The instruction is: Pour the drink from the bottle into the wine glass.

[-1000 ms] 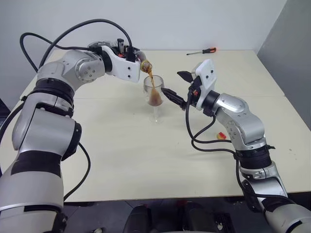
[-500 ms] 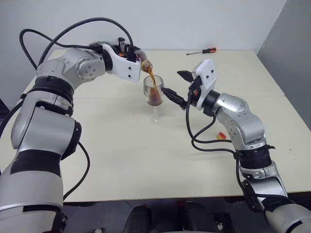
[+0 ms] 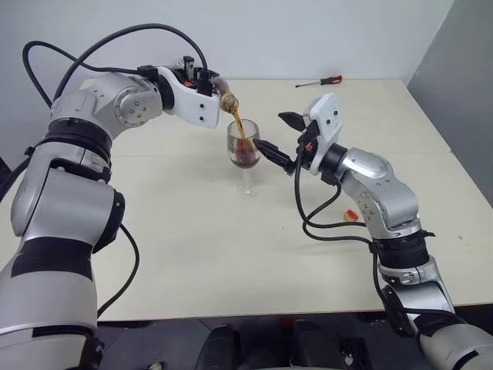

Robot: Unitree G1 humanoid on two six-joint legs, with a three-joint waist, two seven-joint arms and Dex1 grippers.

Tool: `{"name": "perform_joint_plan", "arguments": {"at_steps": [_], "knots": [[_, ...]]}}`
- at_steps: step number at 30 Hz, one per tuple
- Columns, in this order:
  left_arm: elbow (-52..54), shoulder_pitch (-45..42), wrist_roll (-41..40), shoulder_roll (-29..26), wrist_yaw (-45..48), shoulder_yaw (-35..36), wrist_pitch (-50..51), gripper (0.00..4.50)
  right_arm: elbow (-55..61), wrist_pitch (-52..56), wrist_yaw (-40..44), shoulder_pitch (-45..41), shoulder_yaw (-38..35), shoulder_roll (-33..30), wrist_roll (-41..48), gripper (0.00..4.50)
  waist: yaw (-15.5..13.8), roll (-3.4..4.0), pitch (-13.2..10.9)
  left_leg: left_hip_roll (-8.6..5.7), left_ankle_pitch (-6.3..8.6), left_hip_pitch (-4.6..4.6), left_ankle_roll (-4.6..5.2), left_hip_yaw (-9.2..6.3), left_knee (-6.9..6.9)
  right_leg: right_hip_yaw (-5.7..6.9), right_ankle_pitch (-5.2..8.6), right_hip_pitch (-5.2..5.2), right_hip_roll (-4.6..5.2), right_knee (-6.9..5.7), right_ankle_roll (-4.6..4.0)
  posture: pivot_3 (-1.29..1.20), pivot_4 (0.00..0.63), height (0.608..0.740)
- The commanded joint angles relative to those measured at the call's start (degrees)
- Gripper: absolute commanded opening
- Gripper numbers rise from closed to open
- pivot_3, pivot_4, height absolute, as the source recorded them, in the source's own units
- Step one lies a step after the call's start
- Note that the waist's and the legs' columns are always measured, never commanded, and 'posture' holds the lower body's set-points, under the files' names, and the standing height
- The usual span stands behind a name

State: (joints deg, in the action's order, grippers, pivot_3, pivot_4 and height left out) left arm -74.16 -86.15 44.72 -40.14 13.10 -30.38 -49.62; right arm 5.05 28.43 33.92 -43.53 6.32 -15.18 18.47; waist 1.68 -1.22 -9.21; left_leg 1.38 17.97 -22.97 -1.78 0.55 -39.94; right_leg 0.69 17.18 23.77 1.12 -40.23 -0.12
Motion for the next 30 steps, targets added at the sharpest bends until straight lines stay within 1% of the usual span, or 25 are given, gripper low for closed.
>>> {"name": "perform_joint_plan", "arguments": {"at_steps": [1, 12, 30], "knots": [[0.44, -2.87, -0.26, -1.01, -1.33, 0.39, -0.34, 0.98, 3.84, 0.45, 1.46, -0.79, -1.6, 0.34, 3.06, 4.5, 0.0, 0.0, 0.0, 0.0, 0.0, 0.0, 0.0, 0.0, 0.0, 0.0, 0.0, 0.0, 0.0, -0.01, 0.0, 0.0, 0.15, 0.74], [0.46, -2.92, -0.05, -1.0, -1.55, 0.26, -0.35, 0.98, 4.95, 1.16, 1.38, -0.89, -2.61, 0.79, 6.53, 4.5, 0.0, 0.0, 0.0, 0.0, 0.0, 0.0, 0.0, 0.0, -0.01, -0.01, 0.0, 0.02, 0.01, -0.05, 0.0, 0.0, 0.15, 0.74], [0.24, -3.47, 0.17, -0.96, -1.94, 0.14, 0.19, 0.98, 4.61, 0.93, 1.4, -1.17, -2.71, 0.19, 6.58, 4.5, 0.0, 0.0, 0.0, 0.0, 0.0, 0.0, 0.0, 0.02, -0.01, -0.01, 0.0, 0.03, 0.01, -0.07, 0.0, 0.0, 0.15, 0.74]]}}
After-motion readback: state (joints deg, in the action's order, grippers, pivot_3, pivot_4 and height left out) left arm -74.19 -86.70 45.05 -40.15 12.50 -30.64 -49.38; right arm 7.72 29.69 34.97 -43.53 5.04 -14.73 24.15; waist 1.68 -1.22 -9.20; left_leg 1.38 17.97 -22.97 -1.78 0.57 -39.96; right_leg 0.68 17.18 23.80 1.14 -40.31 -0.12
